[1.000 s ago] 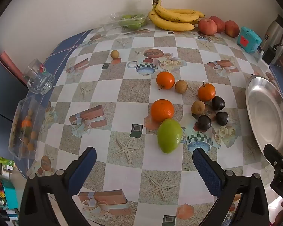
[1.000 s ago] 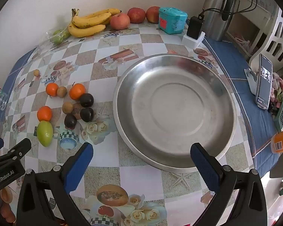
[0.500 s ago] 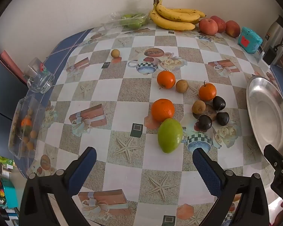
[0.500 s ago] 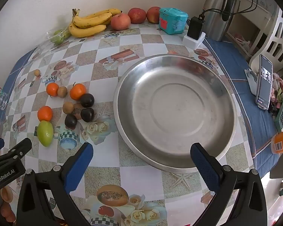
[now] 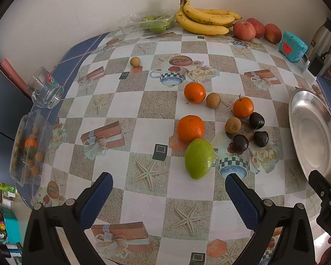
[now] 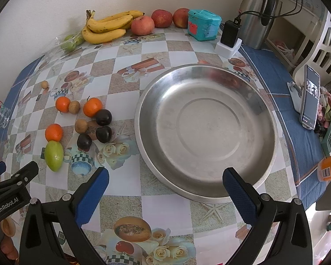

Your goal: Organize fruits

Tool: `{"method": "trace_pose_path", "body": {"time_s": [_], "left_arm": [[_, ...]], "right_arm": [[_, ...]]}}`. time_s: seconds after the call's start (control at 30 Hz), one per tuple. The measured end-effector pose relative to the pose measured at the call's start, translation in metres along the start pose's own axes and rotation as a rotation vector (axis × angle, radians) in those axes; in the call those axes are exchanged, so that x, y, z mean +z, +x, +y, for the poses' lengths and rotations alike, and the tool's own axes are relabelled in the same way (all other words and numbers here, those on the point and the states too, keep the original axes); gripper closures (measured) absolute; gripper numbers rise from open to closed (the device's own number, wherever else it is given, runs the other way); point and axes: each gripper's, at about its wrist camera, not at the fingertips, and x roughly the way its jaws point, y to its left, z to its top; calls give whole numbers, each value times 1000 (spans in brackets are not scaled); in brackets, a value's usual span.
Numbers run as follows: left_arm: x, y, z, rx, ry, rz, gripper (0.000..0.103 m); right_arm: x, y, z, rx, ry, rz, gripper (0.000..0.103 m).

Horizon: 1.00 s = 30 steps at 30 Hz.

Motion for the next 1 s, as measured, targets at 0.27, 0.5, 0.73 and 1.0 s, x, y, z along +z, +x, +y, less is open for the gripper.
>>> {"method": "trace_pose_path", "body": {"time_s": [0.27, 0.5, 0.73, 1.0], "left_arm": [[0, 0, 0, 0, -1, 1, 0], [-2, 2, 0, -2, -1, 3, 0], [-2, 2, 0, -2, -1, 4, 0], [-1, 2, 0, -3, -1, 5, 0]], "right_arm": [[0, 0, 1, -1, -1, 0, 0], [0, 0, 1, -1, -1, -1, 0], [0, 0, 1, -1, -2, 0, 0], [0, 1, 1, -1, -2, 0, 0]]}}
